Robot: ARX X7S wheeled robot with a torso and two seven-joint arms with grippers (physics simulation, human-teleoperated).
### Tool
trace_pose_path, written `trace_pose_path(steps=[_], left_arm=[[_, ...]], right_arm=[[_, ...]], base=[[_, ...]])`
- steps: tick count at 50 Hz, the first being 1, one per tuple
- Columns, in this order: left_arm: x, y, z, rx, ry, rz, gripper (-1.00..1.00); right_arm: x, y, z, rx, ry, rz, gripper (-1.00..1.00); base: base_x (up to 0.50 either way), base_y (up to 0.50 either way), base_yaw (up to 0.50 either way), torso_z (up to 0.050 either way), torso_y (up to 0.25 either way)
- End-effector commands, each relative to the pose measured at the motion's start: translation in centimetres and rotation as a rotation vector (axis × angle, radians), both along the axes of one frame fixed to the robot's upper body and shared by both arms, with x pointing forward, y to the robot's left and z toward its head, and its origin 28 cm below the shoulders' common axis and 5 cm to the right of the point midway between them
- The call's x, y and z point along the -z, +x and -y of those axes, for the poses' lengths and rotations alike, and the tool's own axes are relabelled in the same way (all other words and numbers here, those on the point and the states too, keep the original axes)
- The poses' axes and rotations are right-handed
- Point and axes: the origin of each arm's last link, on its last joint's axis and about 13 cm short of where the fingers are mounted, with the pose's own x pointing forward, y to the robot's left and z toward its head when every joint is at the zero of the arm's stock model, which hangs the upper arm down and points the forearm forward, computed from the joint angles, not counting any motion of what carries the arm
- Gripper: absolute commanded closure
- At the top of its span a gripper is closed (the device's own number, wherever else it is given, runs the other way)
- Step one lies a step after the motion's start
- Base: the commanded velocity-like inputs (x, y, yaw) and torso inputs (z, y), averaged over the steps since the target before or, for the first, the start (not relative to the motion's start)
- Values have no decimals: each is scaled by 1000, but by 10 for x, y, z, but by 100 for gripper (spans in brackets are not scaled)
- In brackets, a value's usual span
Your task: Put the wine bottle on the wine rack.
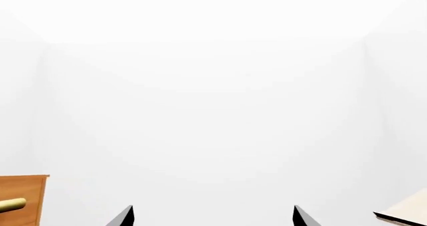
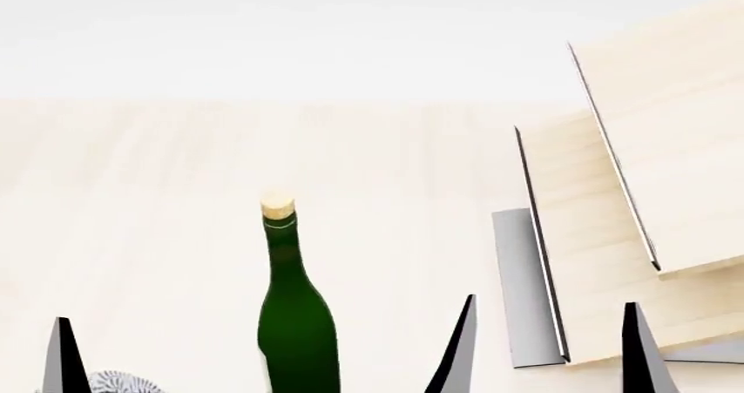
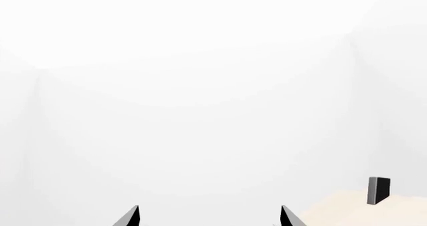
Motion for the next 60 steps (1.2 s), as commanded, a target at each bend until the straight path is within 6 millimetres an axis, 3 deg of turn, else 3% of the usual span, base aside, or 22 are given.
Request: trace_pose_path(steps=[1, 60], left_arm=[[0, 0, 0, 0, -1, 0, -100], [0, -1, 1, 6, -1, -1, -100]], right_arm=[[1, 0, 0, -2, 1, -1, -100], [2, -1, 0, -6, -4, -5, -100]], base=[[0, -113, 0, 0, 0], [0, -115, 0, 0, 0]])
